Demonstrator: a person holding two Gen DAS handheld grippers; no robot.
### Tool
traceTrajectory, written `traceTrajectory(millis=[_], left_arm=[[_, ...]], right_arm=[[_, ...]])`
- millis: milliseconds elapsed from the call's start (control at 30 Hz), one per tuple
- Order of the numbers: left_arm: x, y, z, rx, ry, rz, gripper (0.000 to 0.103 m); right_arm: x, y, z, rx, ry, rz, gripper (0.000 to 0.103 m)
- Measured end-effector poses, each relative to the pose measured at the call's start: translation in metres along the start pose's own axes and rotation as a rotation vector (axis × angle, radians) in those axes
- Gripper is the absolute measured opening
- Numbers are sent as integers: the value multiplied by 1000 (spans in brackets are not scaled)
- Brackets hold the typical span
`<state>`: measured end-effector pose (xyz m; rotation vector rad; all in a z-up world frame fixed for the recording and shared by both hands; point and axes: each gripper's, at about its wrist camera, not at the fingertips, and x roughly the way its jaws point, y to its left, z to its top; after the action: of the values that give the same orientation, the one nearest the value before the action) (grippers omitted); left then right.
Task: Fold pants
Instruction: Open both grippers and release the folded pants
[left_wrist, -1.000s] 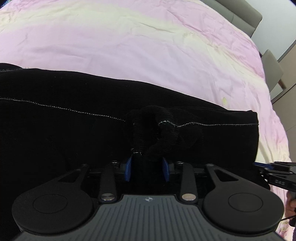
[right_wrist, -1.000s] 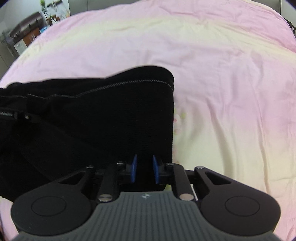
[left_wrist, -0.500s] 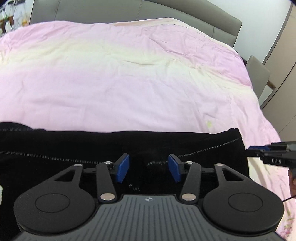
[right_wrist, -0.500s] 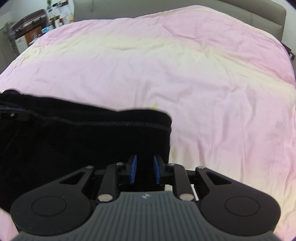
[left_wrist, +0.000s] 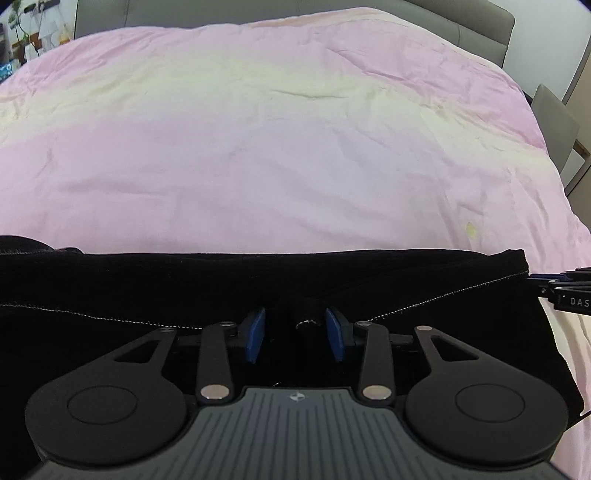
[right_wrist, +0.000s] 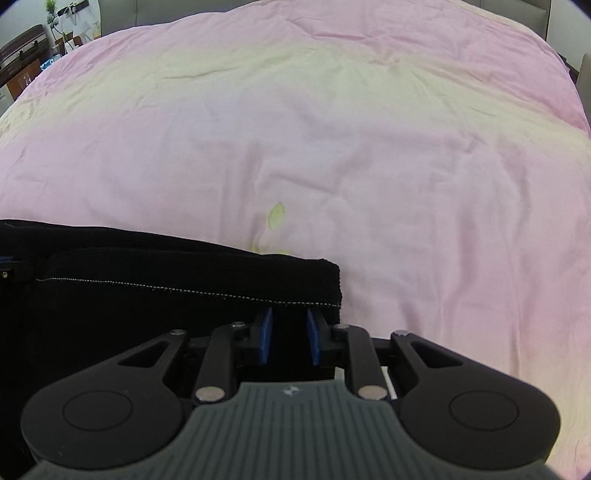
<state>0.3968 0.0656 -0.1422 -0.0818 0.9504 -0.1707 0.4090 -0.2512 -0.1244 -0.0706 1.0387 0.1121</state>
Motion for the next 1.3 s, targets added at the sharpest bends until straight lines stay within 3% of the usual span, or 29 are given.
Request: traceTrajectory(millis=[200,367,433,500,633,767,900,1033,1100,1167,1300], left_arm=[[-53,-21,-24,44,-98,51,43],[-79,-35,-49,12,-85,48,43],[-75,-42,-57,26,-73,84,43],[-65,-42,-65,8,-41,86,43],[-40,-37,-81,-34,26,85,45],[-41,-36,-83,-34,12,83,46],[-38,-32,-82,-49,14,69,46],[-36,-33,-84,-45,7,67,47],[-35,-32,-84,-42,8,61,47],[-35,-28,-87,-49,12,53,48],[-37,-25,-87,-39,14,48,49]], right_arm=[[-61,8,-37,-19,-21,72,20],[-104,26,-85,-71,-38,99,21],[-112,35,-101,-108,-45,76,26],[-114,38,-112,-137,-48,56,38],[-96,28,-126,-80,26,56,41],[-88,17,-138,7,77,56,45],[-94,33,-152,-91,51,10,58],[-91,33,-149,-79,-46,-79,50],[-87,28,-145,-48,-40,-57,33],[-79,26,-147,-43,6,-40,23],[-82,31,-149,-94,20,-57,23]])
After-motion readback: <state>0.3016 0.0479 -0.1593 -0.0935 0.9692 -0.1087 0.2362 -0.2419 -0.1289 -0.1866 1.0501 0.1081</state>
